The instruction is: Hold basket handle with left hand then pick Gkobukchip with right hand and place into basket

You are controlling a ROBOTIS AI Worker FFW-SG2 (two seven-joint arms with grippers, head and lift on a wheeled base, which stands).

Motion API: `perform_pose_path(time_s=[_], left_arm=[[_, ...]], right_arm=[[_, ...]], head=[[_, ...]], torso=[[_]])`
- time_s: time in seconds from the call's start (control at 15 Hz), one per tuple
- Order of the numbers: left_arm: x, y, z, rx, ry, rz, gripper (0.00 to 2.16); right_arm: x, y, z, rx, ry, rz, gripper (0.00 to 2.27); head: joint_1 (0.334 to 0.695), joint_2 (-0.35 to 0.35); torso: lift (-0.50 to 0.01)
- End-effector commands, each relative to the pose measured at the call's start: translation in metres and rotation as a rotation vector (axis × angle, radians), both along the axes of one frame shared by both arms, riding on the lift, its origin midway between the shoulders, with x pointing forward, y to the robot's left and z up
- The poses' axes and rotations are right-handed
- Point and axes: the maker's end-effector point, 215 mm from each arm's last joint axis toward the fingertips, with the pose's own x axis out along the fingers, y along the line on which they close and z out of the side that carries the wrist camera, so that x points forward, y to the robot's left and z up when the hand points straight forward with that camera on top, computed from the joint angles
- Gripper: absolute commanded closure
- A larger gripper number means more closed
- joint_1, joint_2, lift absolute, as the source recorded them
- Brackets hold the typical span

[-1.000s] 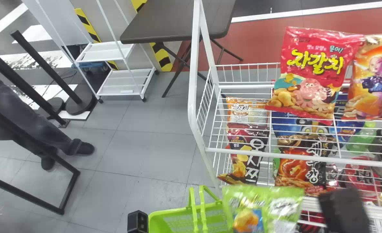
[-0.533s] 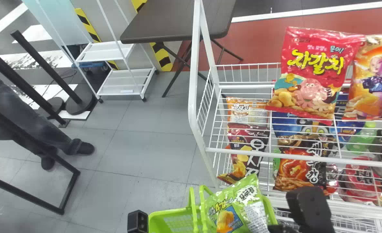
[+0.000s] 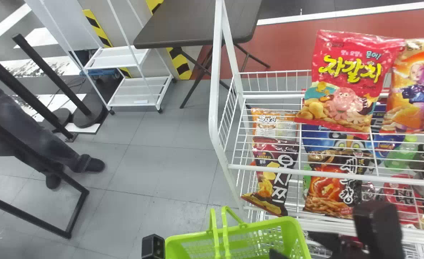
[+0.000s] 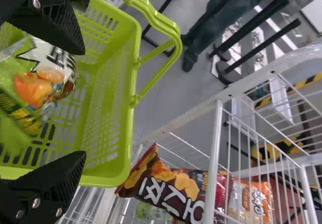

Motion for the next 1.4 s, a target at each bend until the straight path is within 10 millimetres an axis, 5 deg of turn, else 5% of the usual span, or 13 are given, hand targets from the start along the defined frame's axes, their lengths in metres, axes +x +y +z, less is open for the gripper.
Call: perform_pose_path(time_s=[0.0,0.27,0.6,0.8,1.33], left_arm=[[0.000,0.000,0.000,-0.002,0.002,0.001,2.15],[-0.002,-0.001,0.000,-0.009,0.003,0.007,2.15],[-0.005,0.003,-0.002,-0.015,0.009,0.030,2.15],[-0.006,0.002,-0.003,-0.019,0.011,0.038,2.15],[-0.005,0.001,-0.004,-0.017,0.011,0.039,2.15]], right_arm=[[0.046,-0.019,0.047,0.054,-0.267,-0.094,0.07],[0.086,-0.066,0.099,0.067,-0.592,-0.229,0.08],[0.092,-0.159,0.065,-0.041,-0.668,-0.391,0.08],[0.076,-0.181,0.046,-0.048,-0.696,-0.430,0.08],[0.053,-0.214,0.046,-0.026,-0.747,-0.513,0.08]], head=[[0.695,0.350],[0.695,0.350],[0.695,0.186],[0.695,0.072],[0.695,-0.042]], torso=[[0.000],[0.000],[0.000],[0.000],[0.000]])
